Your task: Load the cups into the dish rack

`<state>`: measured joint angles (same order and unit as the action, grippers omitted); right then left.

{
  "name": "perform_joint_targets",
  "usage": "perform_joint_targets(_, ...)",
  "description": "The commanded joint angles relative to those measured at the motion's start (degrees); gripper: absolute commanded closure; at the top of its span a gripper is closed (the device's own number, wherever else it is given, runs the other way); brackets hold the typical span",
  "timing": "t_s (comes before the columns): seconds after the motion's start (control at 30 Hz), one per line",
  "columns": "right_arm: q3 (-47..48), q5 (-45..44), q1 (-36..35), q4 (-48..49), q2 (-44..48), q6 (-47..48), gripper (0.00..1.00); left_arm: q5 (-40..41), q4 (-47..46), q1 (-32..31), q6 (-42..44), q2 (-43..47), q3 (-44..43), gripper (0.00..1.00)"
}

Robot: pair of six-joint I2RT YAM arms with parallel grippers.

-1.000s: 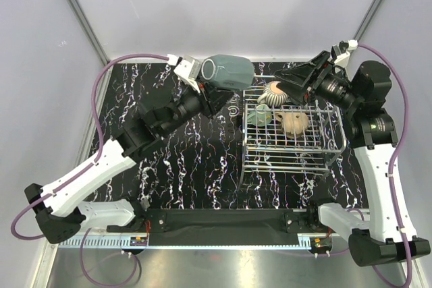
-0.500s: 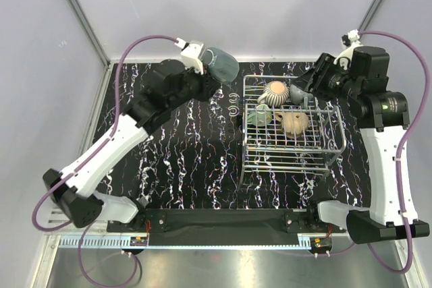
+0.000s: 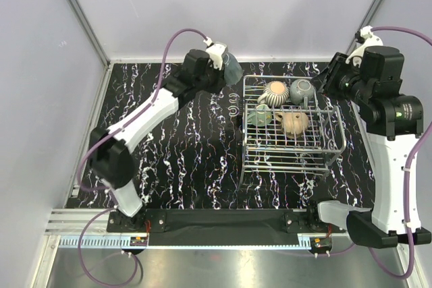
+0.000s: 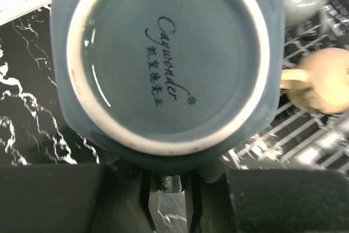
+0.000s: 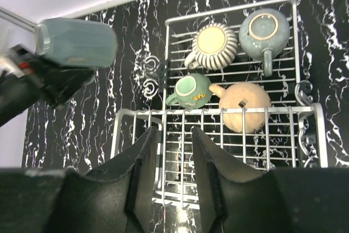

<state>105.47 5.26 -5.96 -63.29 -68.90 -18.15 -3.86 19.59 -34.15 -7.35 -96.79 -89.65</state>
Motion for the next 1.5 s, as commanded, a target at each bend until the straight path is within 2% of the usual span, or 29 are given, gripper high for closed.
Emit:
perform_joint_targets(0.0,3.3,-2.6,-0.2,-0.3,1.2,1.1,0.62,-5.1,-9.5,1.3,3.9,-4.2,-9.4,1.00)
perform_joint_targets(0.2,1.9,-3.1,-0.3,0.2,2.6,1.4,0.62,-7.6,-4.7,1.3,6.9,-14.1,-19.3,1.00)
perform_joint_targets(0.4,1.6,-4.8,-0.2,0.9,3.2,1.6,0.62,-8.8,-2.1,1.1,5.3,-20.6,-26.0,1.00)
perform_joint_targets(0.67,0.0,-1.2,-0.3,1.9,4.6,-0.4,0.64,-9.5,-8.7,0.5,-4.1,-24.0,-22.2,1.00)
perform_joint_targets(1.03,-1.1,0.4,-0.2,2.0,4.6,-0.7,0.66,-7.2,-10.1,-1.4,-6.6,-28.9,-23.6,1.00)
perform_joint_targets(1.23,-2.3,1.8,-0.2,3.4,6.2,-1.7,0.67,-6.2,-13.0,-2.8,-8.4,-29.1,-20.8,1.00)
perform_joint_targets(1.47,-2.9,1.5,-0.3,3.4,6.5,-1.7,0.69,-3.9,-14.2,-4.3,-8.2,-30.0,-21.6,1.00)
